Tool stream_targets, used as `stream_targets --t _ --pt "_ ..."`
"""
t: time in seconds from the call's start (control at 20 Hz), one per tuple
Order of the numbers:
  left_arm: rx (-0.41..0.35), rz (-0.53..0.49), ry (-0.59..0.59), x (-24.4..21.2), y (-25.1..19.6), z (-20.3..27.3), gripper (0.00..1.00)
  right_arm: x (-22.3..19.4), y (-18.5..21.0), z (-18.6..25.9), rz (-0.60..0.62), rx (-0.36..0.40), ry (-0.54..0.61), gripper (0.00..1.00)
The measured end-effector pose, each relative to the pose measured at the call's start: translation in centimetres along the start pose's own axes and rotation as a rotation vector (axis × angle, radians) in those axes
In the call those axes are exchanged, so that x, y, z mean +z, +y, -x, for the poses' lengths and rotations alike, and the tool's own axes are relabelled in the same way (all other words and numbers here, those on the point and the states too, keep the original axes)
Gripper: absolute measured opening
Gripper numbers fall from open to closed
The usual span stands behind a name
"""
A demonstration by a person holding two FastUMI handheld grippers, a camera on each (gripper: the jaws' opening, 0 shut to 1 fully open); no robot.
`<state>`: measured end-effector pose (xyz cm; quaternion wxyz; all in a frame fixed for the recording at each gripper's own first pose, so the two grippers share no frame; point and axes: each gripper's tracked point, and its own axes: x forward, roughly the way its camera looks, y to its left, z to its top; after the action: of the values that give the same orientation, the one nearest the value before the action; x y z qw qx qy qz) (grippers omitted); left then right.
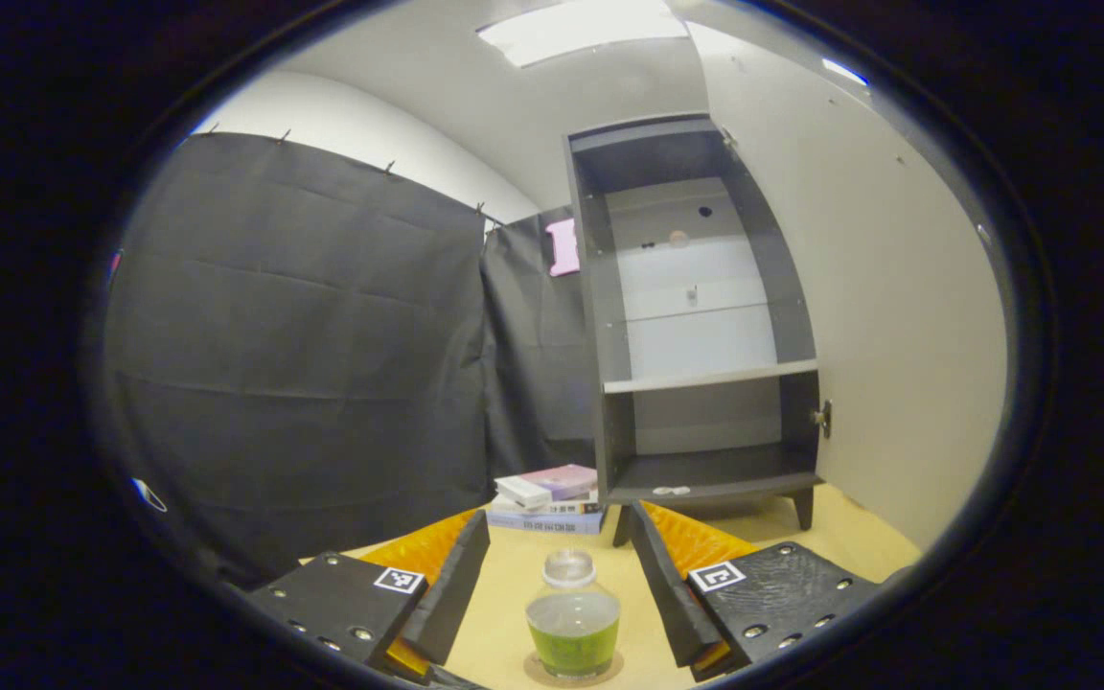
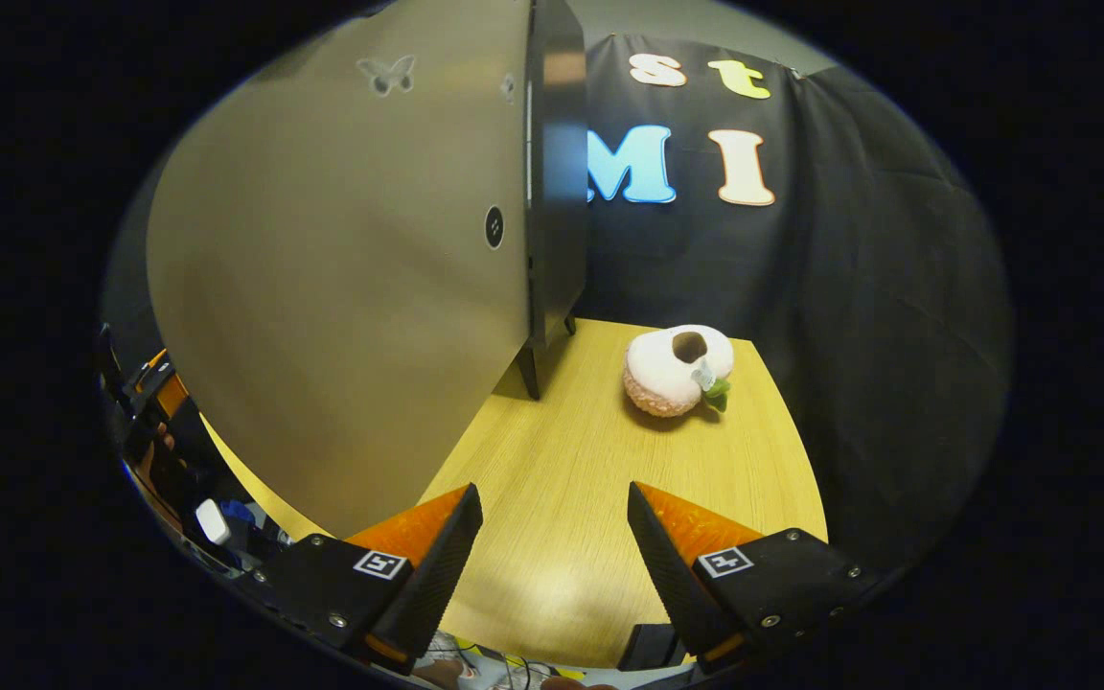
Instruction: Open the cabinet door with the right hand, grasp the bottle in the cabinet with the left hand and place it on the coaster, then close the cabinet door with the right hand.
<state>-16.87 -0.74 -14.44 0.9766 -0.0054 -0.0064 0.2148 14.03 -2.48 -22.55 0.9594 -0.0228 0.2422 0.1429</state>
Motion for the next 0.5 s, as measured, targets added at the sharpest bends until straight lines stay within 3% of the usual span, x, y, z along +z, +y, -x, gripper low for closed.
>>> stream_targets --t 0.15,0.2,0.25,0.3,0.35,0.5 --pt "0.009 0.016 0.028 4.3 1.9 0.5 0.88 5.0 -0.1 2.2 -0.07 0.003 -0.086 0.94" --pt "0.021 0.016 0.033 6.0 2.8 0.9 0.84 7.1 -0.2 3.1 -0.088 -0.001 -0.124 0.94" --pt "0.018 0.016 0.036 7.8 3.4 1.0 0.88 9.5 -0.4 3.9 -0.11 -0.003 -0.169 0.94" --pt "-0.001 0.02 0.045 9.1 3.5 1.1 0.84 12.0 -0.4 4.8 -0.138 0.0 -0.219 0.94" --pt "-0.029 0.024 0.077 10.1 3.3 1.1 0.89 14.4 -0.4 5.7 -0.169 0.011 -0.269 0.94" --pt "-0.069 -0.002 0.112 13.1 4.3 0.8 0.88 19.4 -0.1 8.0 -0.206 0.023 -0.359 0.92"
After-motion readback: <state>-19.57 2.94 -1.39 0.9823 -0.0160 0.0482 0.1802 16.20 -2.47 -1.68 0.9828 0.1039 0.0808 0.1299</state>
